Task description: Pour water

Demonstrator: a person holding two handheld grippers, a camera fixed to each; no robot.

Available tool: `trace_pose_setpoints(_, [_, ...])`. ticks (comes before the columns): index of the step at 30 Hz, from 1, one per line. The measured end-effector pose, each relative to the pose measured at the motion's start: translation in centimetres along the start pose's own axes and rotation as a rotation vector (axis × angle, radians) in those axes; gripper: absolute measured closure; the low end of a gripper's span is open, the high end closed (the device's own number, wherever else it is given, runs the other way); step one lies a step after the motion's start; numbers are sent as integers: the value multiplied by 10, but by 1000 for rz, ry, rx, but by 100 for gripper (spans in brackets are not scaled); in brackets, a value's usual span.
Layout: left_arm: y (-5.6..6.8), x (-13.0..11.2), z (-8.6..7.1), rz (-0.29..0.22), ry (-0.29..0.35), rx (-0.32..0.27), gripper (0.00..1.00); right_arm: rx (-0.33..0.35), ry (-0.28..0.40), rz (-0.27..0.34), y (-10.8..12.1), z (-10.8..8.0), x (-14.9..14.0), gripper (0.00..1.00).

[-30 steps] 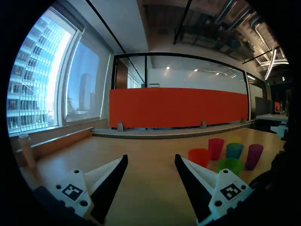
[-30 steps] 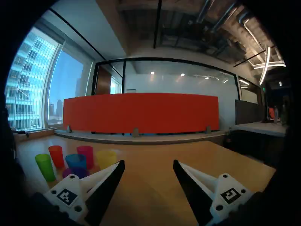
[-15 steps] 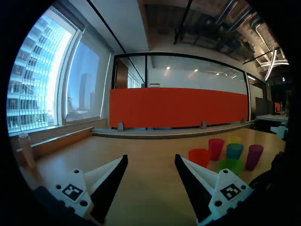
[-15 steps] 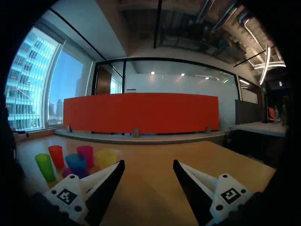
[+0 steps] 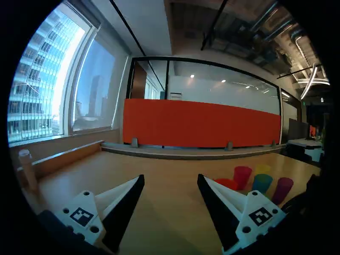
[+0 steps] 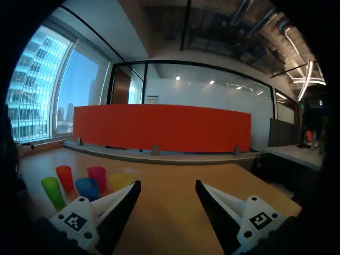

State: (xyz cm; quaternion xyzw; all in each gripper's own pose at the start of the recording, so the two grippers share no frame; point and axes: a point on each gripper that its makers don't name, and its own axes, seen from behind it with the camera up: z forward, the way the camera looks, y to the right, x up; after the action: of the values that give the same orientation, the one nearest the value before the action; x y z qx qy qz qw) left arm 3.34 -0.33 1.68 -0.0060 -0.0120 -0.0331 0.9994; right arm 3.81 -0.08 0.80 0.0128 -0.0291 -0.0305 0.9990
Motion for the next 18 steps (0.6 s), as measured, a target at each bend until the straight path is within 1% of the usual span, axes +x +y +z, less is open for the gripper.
trace_pose_setpoints(3, [1, 20, 4, 9, 6, -4, 8, 4, -11, -3, 1, 2, 11, 1])
trace_pose_setpoints(6, [3, 41, 9, 2, 4, -14, 7, 18, -18, 10, 1, 3, 24, 0])
trace_pose_setpoints(12, [13, 88, 17, -5, 23, -55, 8, 28, -24, 29, 5, 7, 57, 1])
trace_pose_setpoints(18, [19, 124, 22, 6, 23, -77, 8, 42, -51, 49, 6, 12, 81, 0])
